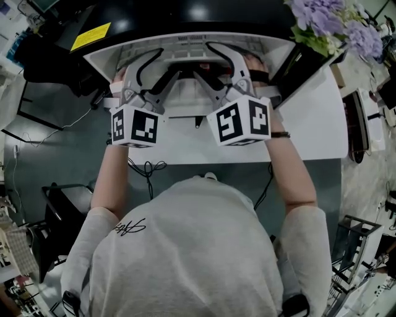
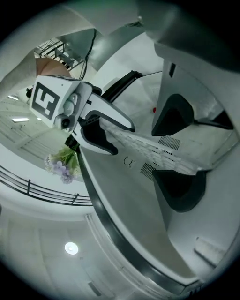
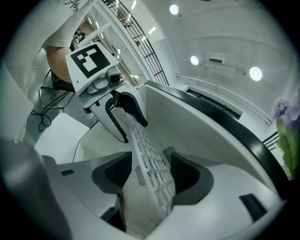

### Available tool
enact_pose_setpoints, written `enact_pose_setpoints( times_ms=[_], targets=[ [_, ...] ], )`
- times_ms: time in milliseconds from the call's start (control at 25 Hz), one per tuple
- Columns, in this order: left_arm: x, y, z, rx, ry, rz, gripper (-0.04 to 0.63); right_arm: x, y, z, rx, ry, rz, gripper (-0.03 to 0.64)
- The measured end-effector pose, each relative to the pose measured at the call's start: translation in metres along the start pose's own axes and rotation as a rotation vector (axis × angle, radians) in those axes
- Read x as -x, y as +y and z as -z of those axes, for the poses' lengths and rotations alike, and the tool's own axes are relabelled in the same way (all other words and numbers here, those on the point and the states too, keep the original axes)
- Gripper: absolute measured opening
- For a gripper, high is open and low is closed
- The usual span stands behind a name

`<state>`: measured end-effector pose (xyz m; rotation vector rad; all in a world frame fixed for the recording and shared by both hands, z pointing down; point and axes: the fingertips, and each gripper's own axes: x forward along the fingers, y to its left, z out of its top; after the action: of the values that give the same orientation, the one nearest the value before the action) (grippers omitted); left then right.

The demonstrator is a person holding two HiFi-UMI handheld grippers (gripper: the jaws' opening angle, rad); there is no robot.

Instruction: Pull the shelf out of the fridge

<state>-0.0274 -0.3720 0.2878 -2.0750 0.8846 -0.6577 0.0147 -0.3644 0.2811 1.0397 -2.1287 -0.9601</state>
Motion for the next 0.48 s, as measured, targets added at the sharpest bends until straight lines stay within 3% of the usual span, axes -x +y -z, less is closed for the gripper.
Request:
enact_pose_setpoints(
  times_ms=[160, 480],
  targets=[
    [-0.009, -0.003, 0.009, -0.079, 0.060, 0.000, 0.215, -0.009, 0.000, 0.005, 0.048, 0.028, -0.003, 0.238],
    [-0.026, -0.005, 0.020, -0.109, 0.129, 0.032, 0.215, -0.030, 0.007, 0.022, 0.110, 0.110, -0.042, 0.239]
  ],
)
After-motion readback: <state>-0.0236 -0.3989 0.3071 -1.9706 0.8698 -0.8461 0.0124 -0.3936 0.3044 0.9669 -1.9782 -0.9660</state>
